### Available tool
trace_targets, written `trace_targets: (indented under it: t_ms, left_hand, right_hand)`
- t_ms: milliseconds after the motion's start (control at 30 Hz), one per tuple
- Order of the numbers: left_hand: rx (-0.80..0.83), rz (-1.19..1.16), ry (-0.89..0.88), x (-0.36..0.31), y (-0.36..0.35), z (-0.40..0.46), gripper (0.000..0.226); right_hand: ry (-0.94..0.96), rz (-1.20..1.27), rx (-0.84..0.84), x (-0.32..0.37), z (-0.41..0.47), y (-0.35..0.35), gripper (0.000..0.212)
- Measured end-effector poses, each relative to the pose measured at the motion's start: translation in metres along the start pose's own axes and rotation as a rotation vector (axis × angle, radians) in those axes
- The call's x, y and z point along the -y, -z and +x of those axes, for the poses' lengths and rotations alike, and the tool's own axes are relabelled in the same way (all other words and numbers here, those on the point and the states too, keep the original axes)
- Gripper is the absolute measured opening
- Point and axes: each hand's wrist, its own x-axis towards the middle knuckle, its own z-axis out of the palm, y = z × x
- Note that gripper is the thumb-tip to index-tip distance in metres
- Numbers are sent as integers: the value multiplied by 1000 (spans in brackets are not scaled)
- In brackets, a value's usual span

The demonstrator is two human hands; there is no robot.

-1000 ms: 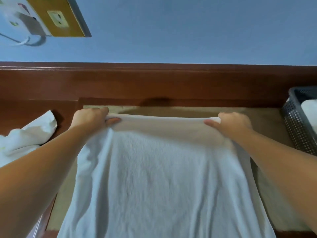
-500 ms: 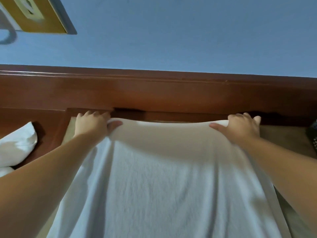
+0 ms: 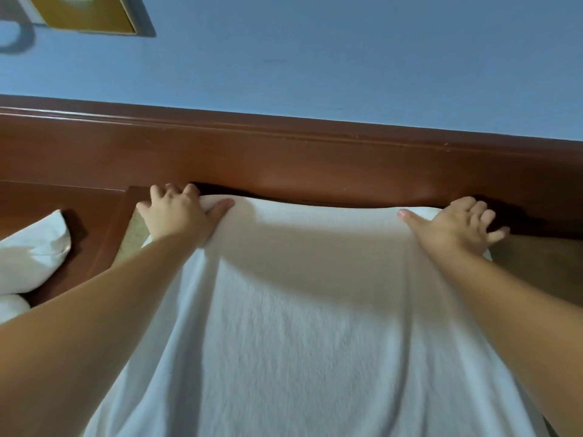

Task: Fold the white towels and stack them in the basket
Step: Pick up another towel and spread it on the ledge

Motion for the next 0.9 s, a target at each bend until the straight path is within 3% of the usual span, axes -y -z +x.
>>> trace_targets:
  t_ms: [100,167,300,400,467,567,667,767,900]
  left_hand:
    - [149,-168,170,11,10,-1,118]
    - [246,-295,204,27,10,7,123]
    - [469,-299,84,62,21,27,95]
    - [594,-668,83,83,40,34,72]
    - [549,-815,147,92,43,34,69]
    - [414,-1048,299,100,35,31,91]
    - [556,-1265,383,104,27,22,64]
    - [619,-1174,372,113,26,18,36]
    - [398,-941,287,112,30,11,39]
  right_hand:
    - [-30,113,10,18,-38,9,112]
    - [140,161,26,33,-78,8,97]
    - [506,66,325,79,-150,4,82]
    - [491,-40,600,109,-170,-4,105]
    - [463,-93,652,118,-174,-10,116]
    - [467,-133,658,123,-173,-13,119]
    - [469,-172,686,128,-171,-8,119]
    - [464,-215,715,134,-172,-2,120]
    - [465,-251,740,136,-172,3,120]
